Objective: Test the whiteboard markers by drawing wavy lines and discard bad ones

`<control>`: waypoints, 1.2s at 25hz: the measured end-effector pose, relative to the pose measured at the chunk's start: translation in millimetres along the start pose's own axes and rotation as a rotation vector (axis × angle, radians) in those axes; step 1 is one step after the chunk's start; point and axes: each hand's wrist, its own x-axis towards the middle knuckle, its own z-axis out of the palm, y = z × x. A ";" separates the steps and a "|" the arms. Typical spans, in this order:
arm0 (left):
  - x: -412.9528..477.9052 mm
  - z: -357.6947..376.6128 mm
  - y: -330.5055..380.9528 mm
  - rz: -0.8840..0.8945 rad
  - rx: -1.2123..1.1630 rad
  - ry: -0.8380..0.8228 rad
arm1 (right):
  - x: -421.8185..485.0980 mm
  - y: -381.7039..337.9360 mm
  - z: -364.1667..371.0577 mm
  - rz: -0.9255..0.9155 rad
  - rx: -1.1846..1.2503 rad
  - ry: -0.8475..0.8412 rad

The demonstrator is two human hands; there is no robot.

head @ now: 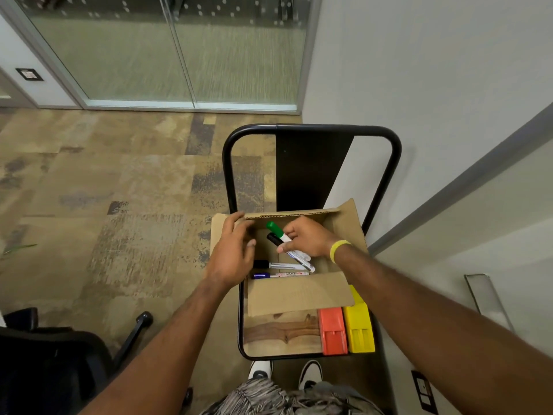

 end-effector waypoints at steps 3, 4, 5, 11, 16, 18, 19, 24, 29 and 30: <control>-8.2 -0.8 3.2 -0.018 -0.076 0.059 | -31.3 -19.8 -3.1 -0.083 0.077 0.048; -10.3 -0.4 4.4 -0.021 -0.101 0.078 | -39.2 -24.7 -1.9 -0.110 0.130 0.082; -14.0 0.4 6.4 -0.018 -0.141 0.119 | -46.4 -29.8 -0.3 -0.127 0.206 0.115; -40.4 -20.4 58.0 -0.111 -0.780 -0.047 | -70.3 -58.0 12.9 -0.181 0.660 0.112; -49.8 -30.2 74.6 -0.201 -1.022 -0.266 | -79.5 -65.5 19.0 -0.107 0.654 0.066; -51.6 -32.3 73.6 -0.236 -1.082 -0.267 | -84.1 -67.0 22.7 -0.069 0.624 0.043; -52.2 -33.2 74.1 -0.247 -1.098 -0.268 | -86.1 -67.5 25.1 -0.054 0.619 0.042; -52.0 -34.3 78.0 -0.331 -1.178 -0.253 | -93.3 -65.2 36.2 0.001 0.661 -0.047; -56.0 -27.4 72.8 -0.322 -1.052 -0.335 | -96.0 -59.0 39.7 0.001 0.654 -0.064; -56.6 -26.1 72.7 -0.337 -1.050 -0.336 | -95.8 -58.3 41.5 0.006 0.655 -0.066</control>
